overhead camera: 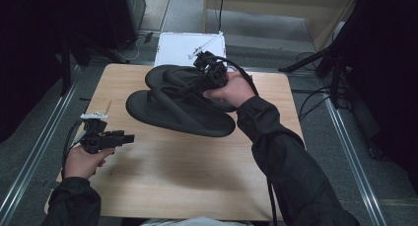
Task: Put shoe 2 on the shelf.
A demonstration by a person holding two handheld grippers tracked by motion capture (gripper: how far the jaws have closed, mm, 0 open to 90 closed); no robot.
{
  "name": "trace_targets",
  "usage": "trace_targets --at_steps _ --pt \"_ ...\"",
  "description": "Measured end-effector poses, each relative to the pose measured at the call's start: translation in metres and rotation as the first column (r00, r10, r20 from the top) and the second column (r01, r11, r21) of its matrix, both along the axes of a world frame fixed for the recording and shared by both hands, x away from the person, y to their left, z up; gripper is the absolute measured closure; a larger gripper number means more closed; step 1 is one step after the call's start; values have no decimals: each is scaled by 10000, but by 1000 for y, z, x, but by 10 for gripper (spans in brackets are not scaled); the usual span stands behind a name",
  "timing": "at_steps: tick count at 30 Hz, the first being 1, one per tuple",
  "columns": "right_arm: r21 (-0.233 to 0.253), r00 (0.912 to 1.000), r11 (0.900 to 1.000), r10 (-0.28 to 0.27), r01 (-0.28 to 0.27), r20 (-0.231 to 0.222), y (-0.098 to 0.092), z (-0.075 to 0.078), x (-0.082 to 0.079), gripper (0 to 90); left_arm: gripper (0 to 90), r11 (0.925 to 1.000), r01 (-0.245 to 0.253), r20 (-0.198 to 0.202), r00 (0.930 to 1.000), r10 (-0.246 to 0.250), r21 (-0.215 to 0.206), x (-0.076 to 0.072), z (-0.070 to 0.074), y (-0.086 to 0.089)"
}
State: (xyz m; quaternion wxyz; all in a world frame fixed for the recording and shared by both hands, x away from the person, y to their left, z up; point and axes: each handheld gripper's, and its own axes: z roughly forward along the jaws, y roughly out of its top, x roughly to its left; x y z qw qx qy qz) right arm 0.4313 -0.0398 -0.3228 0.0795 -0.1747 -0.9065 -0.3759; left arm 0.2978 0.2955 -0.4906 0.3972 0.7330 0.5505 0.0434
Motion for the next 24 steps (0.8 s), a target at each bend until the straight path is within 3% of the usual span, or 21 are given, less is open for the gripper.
trace_targets --at_steps 5,9,15,20,24 --pt "41 9980 9980 -627 627 -73 -5 2 17 749 421 10000 25 -19 10000 -25 -16 1 -1 -1" --pt "-130 9949 9950 -993 995 175 -7 4 29 749 421 10000 61 -12 10000 -61 -10 2 -1 -2" --pt "-319 9856 9853 -1668 1676 264 -10 4 45 749 421 9999 122 -55 9999 -122 23 2 -1 -3" --pt "-337 9686 9689 -2433 2452 519 -8 0 60 748 420 9999 120 -57 9999 -120 -15 2 -1 -4" --pt "-501 9460 9451 -3205 3228 497 -2 -4 73 749 420 9999 127 -83 9999 -127 4 3 -2 -5"
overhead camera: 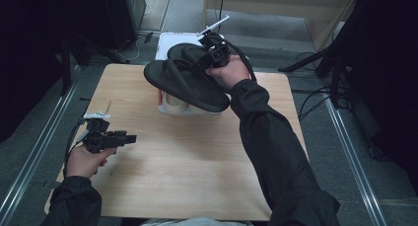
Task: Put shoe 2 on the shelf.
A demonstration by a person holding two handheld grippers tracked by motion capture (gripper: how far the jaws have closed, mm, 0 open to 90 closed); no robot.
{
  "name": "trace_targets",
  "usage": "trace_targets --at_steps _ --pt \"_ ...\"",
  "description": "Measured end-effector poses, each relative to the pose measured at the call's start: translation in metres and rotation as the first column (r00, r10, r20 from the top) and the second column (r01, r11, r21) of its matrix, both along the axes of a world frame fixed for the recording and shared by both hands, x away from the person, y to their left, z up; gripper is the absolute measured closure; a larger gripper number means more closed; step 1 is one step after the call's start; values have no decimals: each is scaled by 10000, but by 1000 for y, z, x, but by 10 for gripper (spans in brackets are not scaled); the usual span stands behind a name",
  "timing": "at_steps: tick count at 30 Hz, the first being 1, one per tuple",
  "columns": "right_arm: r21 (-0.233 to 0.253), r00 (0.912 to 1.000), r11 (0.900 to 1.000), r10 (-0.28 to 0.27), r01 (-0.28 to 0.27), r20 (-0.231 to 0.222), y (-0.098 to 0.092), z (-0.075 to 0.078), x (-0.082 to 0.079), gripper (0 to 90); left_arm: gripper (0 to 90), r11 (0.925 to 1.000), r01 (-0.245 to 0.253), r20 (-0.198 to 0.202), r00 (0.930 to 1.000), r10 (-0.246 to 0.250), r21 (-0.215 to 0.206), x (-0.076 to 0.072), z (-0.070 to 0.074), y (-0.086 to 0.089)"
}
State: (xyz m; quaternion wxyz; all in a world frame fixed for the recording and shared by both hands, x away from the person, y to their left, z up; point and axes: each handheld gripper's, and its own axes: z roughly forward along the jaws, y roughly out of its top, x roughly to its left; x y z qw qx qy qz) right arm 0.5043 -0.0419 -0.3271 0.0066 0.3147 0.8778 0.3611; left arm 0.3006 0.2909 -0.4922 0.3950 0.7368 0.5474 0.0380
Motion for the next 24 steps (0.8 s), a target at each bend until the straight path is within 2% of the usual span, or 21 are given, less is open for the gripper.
trace_targets --at_steps 5,9,12,17,21,22,24 --pt "166 9957 9956 -926 926 -22 6 -3 9 750 420 10000 63 -64 10000 -63 19 1 0 0" --pt "85 9868 9867 -1621 1622 -22 12 -4 16 750 420 9999 138 -43 9999 -138 -30 1 0 -2" --pt "5 9759 9759 -2183 2183 -35 15 -4 22 750 420 9998 184 -86 9998 -185 -65 2 -1 -3" --pt "-165 9451 9452 -3264 3261 -176 21 -4 36 750 420 9997 229 -143 9996 -228 19 3 -1 -4" --pt "-263 9109 9107 -4126 4123 -83 27 -3 43 750 420 9997 226 -161 9996 -227 -35 3 -1 -4" --pt "-274 8974 8972 -4411 4407 -74 29 -3 45 750 420 9998 214 -157 9996 -215 -49 4 -2 -4" --pt "-248 8805 8804 -4739 4736 -100 32 -3 47 749 420 9997 247 -157 9996 -249 -77 4 -2 -4"
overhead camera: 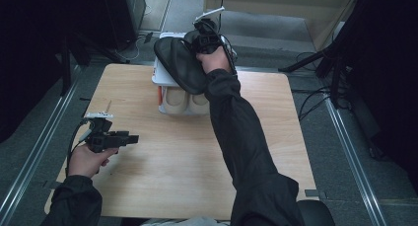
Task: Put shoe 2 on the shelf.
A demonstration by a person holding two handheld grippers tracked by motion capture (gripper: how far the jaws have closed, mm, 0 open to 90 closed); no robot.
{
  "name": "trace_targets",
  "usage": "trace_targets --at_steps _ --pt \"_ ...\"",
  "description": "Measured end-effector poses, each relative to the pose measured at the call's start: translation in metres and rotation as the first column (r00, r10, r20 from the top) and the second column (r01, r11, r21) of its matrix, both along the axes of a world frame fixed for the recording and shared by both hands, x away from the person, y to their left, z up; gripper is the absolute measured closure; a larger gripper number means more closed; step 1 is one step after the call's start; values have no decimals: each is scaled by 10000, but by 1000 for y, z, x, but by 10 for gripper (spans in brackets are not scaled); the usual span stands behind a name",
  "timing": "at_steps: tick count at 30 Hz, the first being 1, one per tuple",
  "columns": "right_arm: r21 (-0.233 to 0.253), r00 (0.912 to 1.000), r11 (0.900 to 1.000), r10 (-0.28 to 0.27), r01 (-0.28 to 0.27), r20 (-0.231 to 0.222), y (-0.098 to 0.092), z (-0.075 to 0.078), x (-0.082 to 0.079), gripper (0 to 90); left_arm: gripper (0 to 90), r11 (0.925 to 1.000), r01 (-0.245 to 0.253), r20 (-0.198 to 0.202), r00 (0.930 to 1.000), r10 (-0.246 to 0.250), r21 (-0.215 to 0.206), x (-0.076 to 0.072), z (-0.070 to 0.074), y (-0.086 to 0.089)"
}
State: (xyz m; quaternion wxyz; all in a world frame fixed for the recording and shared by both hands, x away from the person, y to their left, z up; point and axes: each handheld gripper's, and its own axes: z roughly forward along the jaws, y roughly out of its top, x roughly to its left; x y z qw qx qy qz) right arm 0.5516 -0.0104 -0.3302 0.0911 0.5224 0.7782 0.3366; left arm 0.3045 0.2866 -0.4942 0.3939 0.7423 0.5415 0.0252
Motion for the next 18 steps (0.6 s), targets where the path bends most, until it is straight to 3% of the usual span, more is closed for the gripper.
trace_targets --at_steps 5,10,13,18 --pt "-214 9935 9933 -1136 1135 -18 6 1 8 749 420 9999 85 -15 10000 -85 111 2 -1 -3" --pt "-364 9775 9769 -2096 2104 247 14 3 11 749 420 9997 209 -98 9997 -208 128 4 -2 -5" --pt "-7 9629 9634 -2680 2681 305 18 2 10 749 420 9998 204 -115 9997 -204 56 5 -3 -6" --pt "819 9513 9480 -3084 3075 -15 26 -1 13 748 420 9995 281 -122 9995 -279 116 5 -3 -8"
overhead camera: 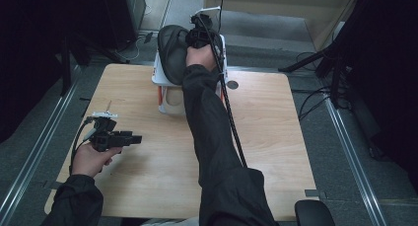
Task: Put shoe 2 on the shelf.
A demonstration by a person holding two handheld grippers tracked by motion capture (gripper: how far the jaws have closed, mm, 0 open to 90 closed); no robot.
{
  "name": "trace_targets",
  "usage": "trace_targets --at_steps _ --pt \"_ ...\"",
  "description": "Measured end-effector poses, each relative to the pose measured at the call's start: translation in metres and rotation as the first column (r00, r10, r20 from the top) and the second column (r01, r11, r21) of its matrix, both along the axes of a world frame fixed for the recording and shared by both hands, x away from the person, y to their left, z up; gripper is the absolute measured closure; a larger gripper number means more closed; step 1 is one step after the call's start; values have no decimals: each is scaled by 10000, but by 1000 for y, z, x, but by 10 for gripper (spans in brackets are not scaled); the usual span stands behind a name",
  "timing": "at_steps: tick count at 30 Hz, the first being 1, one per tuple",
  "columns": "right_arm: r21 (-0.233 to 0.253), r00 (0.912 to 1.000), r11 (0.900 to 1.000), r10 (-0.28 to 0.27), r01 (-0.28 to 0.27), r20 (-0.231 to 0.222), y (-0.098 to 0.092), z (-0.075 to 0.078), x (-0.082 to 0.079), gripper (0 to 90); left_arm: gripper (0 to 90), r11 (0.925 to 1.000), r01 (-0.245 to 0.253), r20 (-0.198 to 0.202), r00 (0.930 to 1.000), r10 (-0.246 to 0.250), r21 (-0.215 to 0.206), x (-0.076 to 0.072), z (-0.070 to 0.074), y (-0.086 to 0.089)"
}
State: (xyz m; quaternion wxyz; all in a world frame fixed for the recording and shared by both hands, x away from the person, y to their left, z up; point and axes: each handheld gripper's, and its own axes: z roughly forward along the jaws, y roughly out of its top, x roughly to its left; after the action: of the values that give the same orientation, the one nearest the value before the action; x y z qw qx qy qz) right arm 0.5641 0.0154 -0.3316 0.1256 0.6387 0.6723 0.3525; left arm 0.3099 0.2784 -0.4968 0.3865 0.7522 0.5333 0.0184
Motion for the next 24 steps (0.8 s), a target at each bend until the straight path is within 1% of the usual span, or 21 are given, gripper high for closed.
trace_targets --at_steps 3,5,7,8,10,15,18,20,22,24 --pt "407 9991 9982 -433 432 9 2 -1 2 746 420 10000 67 8 10000 -67 1 0 0 0" --pt "422 9980 9972 -627 624 42 1 -1 3 746 420 10000 72 -2 10000 -72 1 0 0 0" --pt "300 9954 9950 -957 955 73 -1 0 4 746 420 10000 86 -26 10000 -86 -8 1 -1 0" --pt "311 9951 9947 -984 982 53 -2 -1 4 745 420 10000 95 -24 10000 -95 7 1 -1 0" --pt "433 9957 9948 -921 924 -101 -3 -2 6 742 420 10000 99 -30 9999 -99 3 1 -1 -1" --pt "632 9967 9947 -816 816 -25 -2 -2 7 742 420 10000 69 -49 10000 -68 24 1 -1 -2" --pt "577 9983 9966 -586 588 -45 0 -2 9 743 420 10000 82 -69 9999 -82 32 1 -1 -1" --pt "509 9983 9970 -573 578 -103 1 -2 10 744 420 10000 83 -76 9999 -83 51 1 -1 0" --pt "392 9982 9975 -594 594 -28 1 -3 10 745 420 10000 89 -67 9999 -89 34 1 -1 0" --pt "394 9982 9974 -605 606 -21 2 -3 10 745 420 9999 100 -68 9999 -99 23 1 -1 0"
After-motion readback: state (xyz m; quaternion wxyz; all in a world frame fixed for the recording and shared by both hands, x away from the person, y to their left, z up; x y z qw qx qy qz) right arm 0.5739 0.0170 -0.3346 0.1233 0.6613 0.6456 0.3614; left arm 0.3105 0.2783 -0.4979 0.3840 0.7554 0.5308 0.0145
